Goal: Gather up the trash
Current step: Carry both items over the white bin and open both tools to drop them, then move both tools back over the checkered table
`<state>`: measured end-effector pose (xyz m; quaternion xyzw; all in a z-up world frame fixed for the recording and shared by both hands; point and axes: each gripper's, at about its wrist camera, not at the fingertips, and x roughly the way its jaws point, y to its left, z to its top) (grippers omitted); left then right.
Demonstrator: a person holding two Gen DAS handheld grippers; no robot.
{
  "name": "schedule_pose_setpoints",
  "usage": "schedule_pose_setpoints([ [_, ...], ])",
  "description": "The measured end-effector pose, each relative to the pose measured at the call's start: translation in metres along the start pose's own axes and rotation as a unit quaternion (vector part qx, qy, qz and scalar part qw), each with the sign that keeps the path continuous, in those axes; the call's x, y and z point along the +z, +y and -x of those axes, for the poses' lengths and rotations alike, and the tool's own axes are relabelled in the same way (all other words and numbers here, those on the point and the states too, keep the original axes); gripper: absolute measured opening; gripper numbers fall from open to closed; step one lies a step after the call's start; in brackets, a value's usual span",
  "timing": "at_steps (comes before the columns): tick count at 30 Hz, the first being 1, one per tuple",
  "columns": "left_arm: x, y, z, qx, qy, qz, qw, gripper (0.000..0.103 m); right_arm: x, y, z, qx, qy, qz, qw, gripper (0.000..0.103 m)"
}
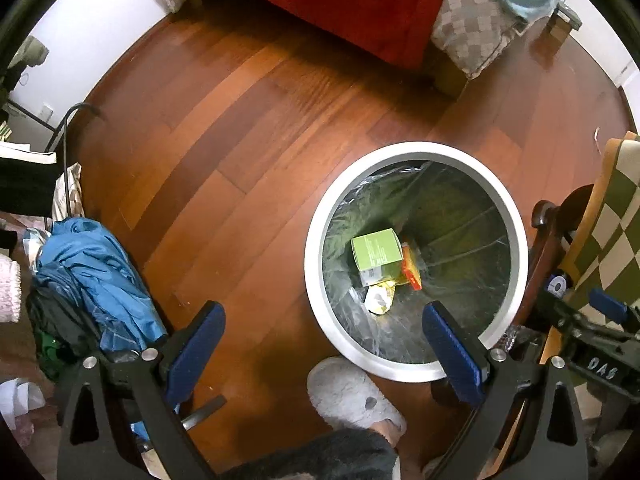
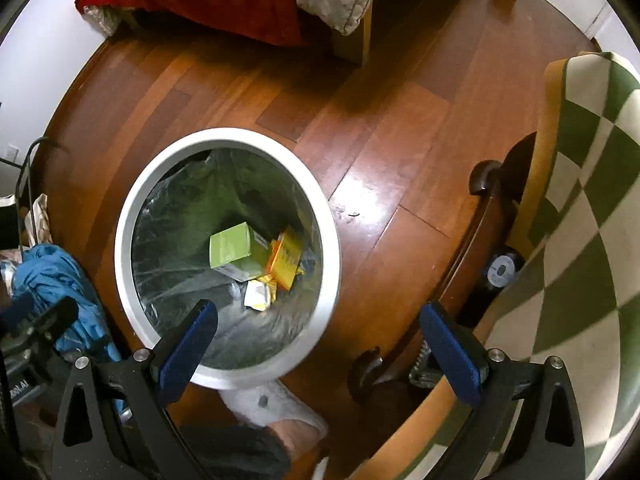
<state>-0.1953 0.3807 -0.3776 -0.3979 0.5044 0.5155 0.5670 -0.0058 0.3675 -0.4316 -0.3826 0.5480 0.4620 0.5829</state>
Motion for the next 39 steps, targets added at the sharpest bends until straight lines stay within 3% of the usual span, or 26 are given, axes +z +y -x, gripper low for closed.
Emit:
schedule_pose_setpoints([
  [19, -0.029, 0.003, 0.078, -0.015, -0.045, -0.013, 0.9988, 0.101, -0.054, 0.005, 0.073, 0.007, -0.034, -0.009, 0.999, 0.102],
  [29, -0.05, 0.0, 0.148, -0.032, -0.092, -0.029, 0.9948, 0.101, -0.083, 0.002, 0.157, 0.024, -0.095, -0.011, 0.995, 0.102],
  [39, -0.08, -0.003, 0.222, -0.035, -0.144, -0.037, 0.9883, 0.101, -0.135, -0.029, 0.253, 0.086, -0.17, -0.054, 0.98, 0.102],
])
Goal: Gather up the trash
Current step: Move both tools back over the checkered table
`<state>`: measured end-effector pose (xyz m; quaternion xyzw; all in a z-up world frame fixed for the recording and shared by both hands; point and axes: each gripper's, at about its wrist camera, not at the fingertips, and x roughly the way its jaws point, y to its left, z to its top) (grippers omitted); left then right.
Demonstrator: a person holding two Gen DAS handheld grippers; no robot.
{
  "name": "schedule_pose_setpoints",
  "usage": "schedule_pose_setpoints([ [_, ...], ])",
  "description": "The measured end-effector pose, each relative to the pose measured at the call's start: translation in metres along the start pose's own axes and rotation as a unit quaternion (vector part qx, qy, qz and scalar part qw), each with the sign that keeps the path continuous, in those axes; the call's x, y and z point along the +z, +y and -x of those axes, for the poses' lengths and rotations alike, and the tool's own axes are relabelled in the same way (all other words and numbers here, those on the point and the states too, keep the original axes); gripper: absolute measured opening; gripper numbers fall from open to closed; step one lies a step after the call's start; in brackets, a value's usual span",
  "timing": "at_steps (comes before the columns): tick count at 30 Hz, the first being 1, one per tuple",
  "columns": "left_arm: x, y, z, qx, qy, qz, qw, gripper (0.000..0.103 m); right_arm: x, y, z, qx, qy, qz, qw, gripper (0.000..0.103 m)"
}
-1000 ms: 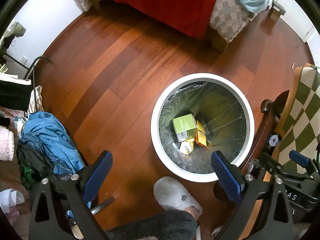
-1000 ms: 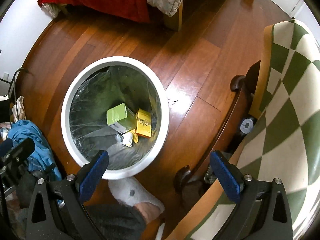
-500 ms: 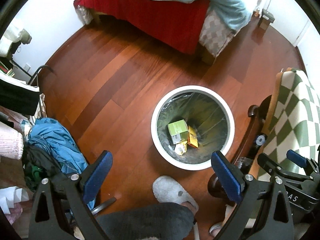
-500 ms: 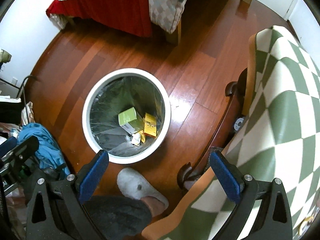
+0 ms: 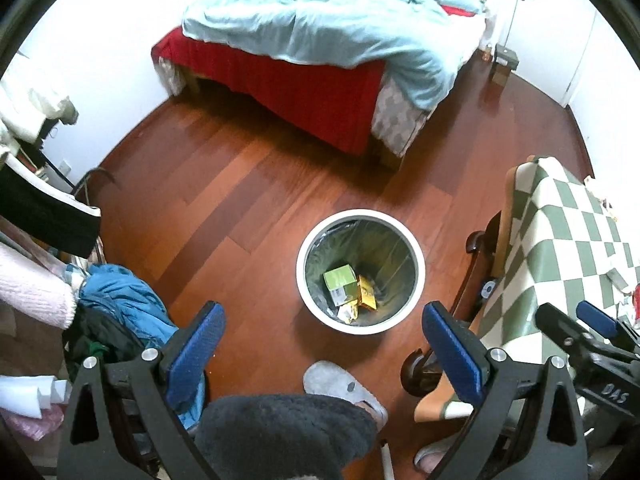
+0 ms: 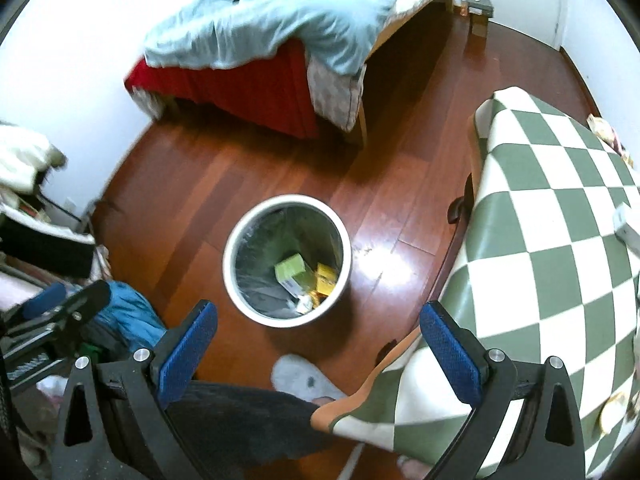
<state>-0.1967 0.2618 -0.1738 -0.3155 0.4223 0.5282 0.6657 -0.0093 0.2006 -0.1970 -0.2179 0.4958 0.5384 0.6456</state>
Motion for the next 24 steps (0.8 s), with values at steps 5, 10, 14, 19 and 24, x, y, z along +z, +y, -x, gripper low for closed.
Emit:
schedule_pose_setpoints([
  [5, -0.009, -0.029, 0.03, -0.015, -0.021, -0.012, 0.9996, 0.101, -0.016, -0.038, 0.052, 0.03, -0.03, -0.057, 0.997, 0.102],
  [10, -0.023, -0.1, 0.026, -0.029, -0.018, -0.064, 0.9973, 0.101, -0.045, -0.117, 0.091, 0.001, -0.037, -0.116, 0.993, 0.102],
  [14, -0.046, -0.189, 0.005, -0.054, 0.009, -0.123, 0.9909, 0.101, -0.069, -0.201, 0.107, -0.066, -0.015, -0.149, 0.987, 0.102],
  [19, -0.077, -0.304, -0.03, -0.063, 0.033, -0.199, 0.9774, 0.101, -0.088, -0.319, 0.108, -0.162, 0.05, -0.153, 0.974, 0.102],
  [24, -0.101, -0.375, -0.064, -0.067, 0.075, -0.251, 0.9628, 0.101, -0.091, -0.412, 0.078, -0.217, 0.145, -0.114, 0.959, 0.102],
])
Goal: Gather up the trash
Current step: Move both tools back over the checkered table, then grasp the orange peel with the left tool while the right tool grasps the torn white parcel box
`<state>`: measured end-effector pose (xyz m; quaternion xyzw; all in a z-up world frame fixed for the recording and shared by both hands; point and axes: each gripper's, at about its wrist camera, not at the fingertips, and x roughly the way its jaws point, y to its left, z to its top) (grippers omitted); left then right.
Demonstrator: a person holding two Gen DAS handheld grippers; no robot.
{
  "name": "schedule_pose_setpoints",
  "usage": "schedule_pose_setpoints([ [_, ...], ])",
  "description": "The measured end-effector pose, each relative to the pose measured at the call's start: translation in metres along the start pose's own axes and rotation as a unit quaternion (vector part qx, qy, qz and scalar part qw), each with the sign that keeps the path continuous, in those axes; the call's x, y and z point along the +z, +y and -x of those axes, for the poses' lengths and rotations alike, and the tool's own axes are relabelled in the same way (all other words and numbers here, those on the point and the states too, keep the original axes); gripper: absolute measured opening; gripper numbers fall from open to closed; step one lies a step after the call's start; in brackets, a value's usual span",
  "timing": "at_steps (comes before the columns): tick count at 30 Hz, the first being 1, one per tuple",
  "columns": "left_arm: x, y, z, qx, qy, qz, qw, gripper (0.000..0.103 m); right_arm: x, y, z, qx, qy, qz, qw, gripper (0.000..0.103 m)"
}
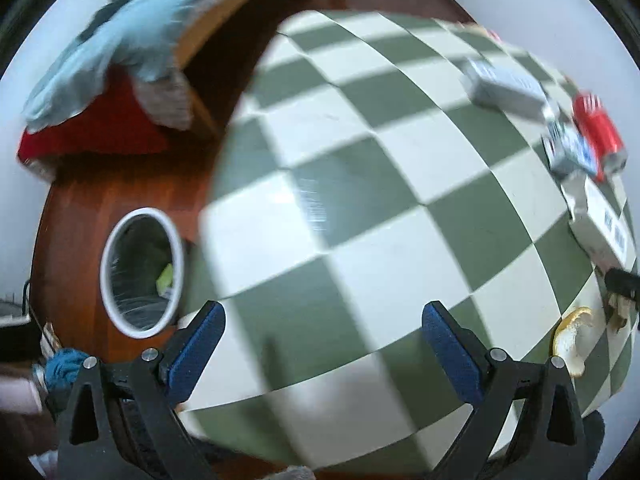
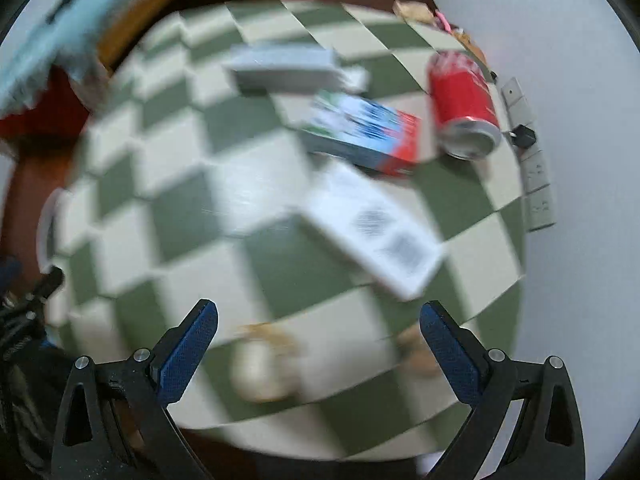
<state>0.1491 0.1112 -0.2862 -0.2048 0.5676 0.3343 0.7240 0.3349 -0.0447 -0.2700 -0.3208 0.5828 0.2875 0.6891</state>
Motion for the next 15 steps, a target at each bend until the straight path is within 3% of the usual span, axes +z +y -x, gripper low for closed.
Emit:
schedule_pose_setpoints([
  [7, 0.003, -0.021, -0.025, 0.017, 0.018, -0.022, 0.9995, 0.103, 0.03, -0.016, -0.036, -0.014, 0.019, 0.063, 0.998, 0.102],
  [11, 0.003, -0.019, -0.026, 0.007, 0.019, -0.017, 0.9996, 0.103, 0.038, -0.027, -0.055, 0.015, 0.024, 0.053, 0.998, 0.101],
  [12, 0.003, -0.02, -0.027, 0.008, 0.018, -0.02, 0.9996, 0.103, 0.037, -0.029, -0.056, 0.022, 0.021, 0.049, 0.998, 0.088],
  [15, 0.002, -0.024, -0.028, 0.01, 0.016, -0.022, 0.9996, 0.103, 0.034, -0.041, -0.053, 0.051, 0.01, 0.014, 0.999, 0.077],
])
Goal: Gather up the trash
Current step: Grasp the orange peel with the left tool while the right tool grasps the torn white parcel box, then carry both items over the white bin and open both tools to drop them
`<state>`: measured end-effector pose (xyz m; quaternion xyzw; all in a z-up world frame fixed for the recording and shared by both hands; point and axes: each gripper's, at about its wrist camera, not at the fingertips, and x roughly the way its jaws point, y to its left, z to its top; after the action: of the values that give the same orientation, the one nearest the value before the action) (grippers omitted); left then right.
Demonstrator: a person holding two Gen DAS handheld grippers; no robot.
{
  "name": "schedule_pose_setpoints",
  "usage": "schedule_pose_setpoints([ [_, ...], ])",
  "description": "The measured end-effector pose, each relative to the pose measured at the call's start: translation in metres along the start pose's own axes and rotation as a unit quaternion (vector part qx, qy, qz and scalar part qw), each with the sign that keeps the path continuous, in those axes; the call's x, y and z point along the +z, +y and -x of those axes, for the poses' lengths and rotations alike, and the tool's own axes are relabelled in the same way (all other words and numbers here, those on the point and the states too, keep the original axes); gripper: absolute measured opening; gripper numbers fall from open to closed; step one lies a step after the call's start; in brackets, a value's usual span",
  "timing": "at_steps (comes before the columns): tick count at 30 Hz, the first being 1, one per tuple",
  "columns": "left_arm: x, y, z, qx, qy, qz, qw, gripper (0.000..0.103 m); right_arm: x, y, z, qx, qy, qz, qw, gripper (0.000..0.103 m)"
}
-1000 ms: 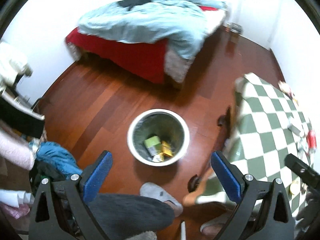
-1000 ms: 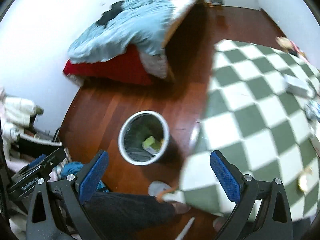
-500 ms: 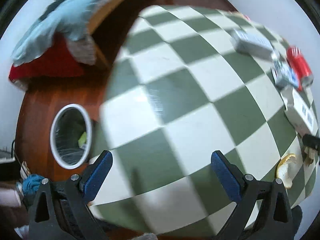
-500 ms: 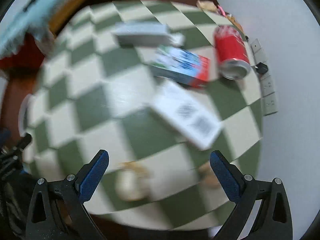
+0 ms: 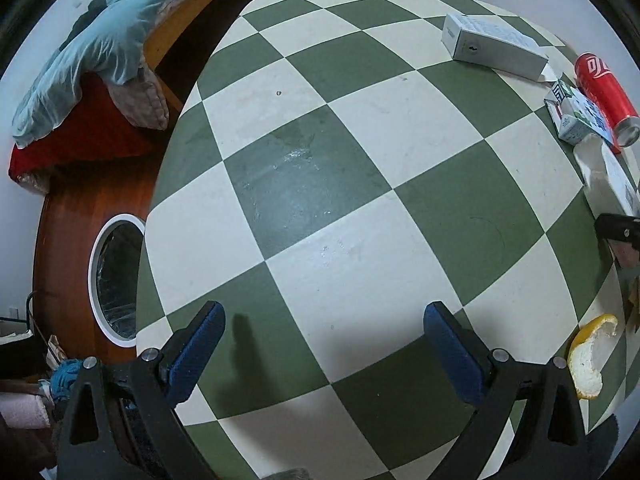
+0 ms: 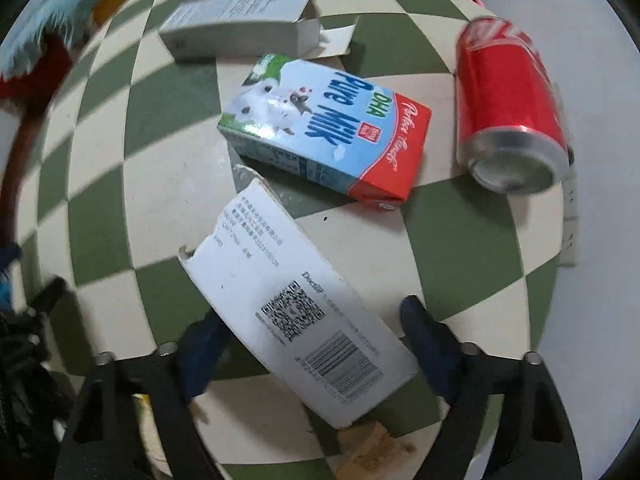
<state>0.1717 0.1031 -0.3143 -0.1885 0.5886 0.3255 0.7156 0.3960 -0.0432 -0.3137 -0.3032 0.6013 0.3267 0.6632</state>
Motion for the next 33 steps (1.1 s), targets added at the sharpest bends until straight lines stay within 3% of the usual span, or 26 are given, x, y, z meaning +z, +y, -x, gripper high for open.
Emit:
schedule_pose_setpoints([
  [4, 0.0, -0.009, 0.003, 0.014, -0.001, -0.011, 0.9998, 0.103, -0.015, -0.019, 0.015, 0.041, -0.013, -0.066, 0.997, 0.066],
  [7, -0.004, -0.02, 0.016, 0.001, -0.014, -0.027, 0.9995, 0.102, -0.037, -0.028, 0.037, 0.052, -0.043, -0.111, 0.991, 0.06],
  [12, -0.019, -0.055, 0.049, -0.068, -0.045, -0.067, 0.9945, 0.1, -0.094, -0.034, 0.067, 0.045, -0.083, -0.165, 0.982, 0.059],
  [18, -0.029, -0.113, 0.047, -0.159, -0.024, -0.14, 0.9769, 0.099, -0.129, -0.039, 0.057, 0.044, -0.088, -0.215, 0.972, 0.057],
  [22, -0.033, -0.139, 0.033, -0.167, 0.0, -0.157, 0.9734, 0.061, -0.147, -0.035, 0.053, 0.034, -0.094, -0.224, 0.969, 0.056],
  [24, -0.037, -0.146, 0.036, -0.161, -0.017, -0.16, 0.9738, 0.049, -0.15, -0.037, 0.052, 0.032, -0.094, -0.23, 0.968, 0.056],
  [26, -0.038, -0.151, 0.038, -0.168, -0.026, -0.161, 0.9722, 0.024, -0.155, -0.038, 0.052, 0.03, -0.094, -0.232, 0.968, 0.056],
  [27, -0.039, -0.154, 0.04, -0.168, -0.027, -0.161, 0.9722, 0.023, -0.153, -0.037, 0.051, 0.03, -0.093, -0.232, 0.968, 0.056],
  [29, -0.042, -0.161, 0.045, -0.142, -0.042, -0.176, 0.9733, 0.011, -0.154, -0.034, 0.05, 0.026, -0.092, -0.229, 0.969, 0.056],
  [33, -0.043, -0.157, 0.047, -0.119, -0.053, -0.171, 0.9766, 0.009, -0.152, -0.027, 0.042, 0.03, -0.083, -0.226, 0.97, 0.055],
])
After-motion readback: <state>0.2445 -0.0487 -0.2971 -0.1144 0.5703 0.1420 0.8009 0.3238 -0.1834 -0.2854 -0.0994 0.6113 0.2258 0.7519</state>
